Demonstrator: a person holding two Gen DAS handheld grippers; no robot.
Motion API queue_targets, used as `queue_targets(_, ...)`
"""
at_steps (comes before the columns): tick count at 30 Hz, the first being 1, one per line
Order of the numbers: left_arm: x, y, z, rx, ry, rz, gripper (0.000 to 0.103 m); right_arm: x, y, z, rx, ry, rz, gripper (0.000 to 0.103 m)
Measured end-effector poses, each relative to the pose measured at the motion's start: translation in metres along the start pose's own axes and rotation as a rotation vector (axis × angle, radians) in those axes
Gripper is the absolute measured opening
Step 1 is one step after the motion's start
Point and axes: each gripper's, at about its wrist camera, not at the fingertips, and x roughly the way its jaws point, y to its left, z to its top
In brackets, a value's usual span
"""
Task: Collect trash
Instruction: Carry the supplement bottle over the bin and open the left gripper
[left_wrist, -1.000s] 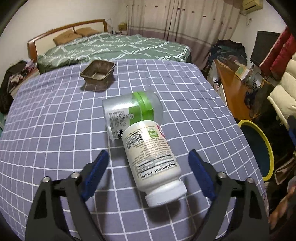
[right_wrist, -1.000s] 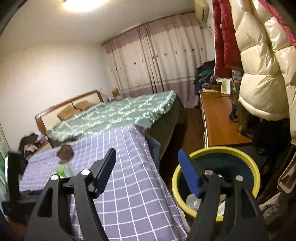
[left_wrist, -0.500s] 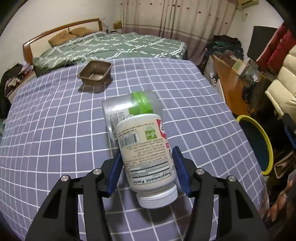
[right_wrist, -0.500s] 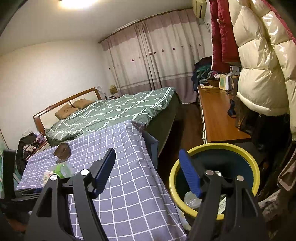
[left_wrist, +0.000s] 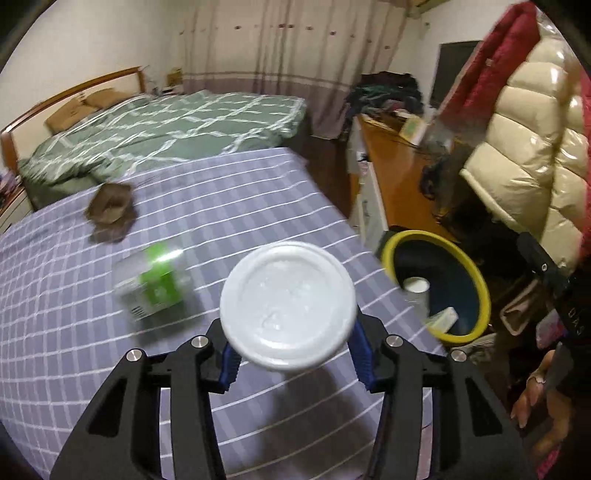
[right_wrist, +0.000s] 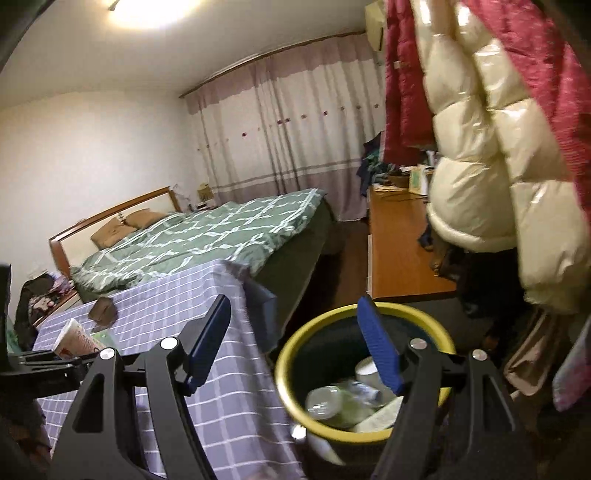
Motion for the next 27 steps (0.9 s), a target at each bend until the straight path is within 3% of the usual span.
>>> queue_targets(8, 0.034, -0.079, 0.031, 0.130, 0.018, -0.117, 0.049, -0.021, -0.048, 0.001, 0.015, -0.023, -0.136, 0.067)
queue_targets(17, 0.101, -0.169, 0.053, 0.231, 0.094, -0.247, 0.049, -0.022, -0.092, -0.005, 0.066, 0.010, -0.238, 0.067)
queue_targets(18, 0.110, -0.178, 0.053, 0.241, 0.096, -0.249, 0.051, -0.022, -0.095, -0.005, 0.073, 0.011, -0.243, 0.067)
queue_targets(19, 0.119, -0.184, 0.054, 0.254, 0.098, -0.247, 0.066, -0.022, -0.098, -0.005, 0.078, 0.012, -0.246, 0.067)
queue_targets(21, 0.130, -0.195, 0.056, 0.266, 0.080, -0.222, 0.086, -0.021, -0.100, -0.005, 0.082, 0.015, -0.252, 0.067)
queue_targets(24, 0.128, -0.192, 0.060, 0.238, 0.069, -0.227, 0.086, -0.021, -0.100, -0.007, 0.082, 0.019, -0.250, 0.067)
queue_targets(27, 0.100, -0.171, 0.064, 0.208, 0.018, -0.243, 0.086, -0.017, -0.096, -0.008, 0.077, 0.032, -0.236, 0.068)
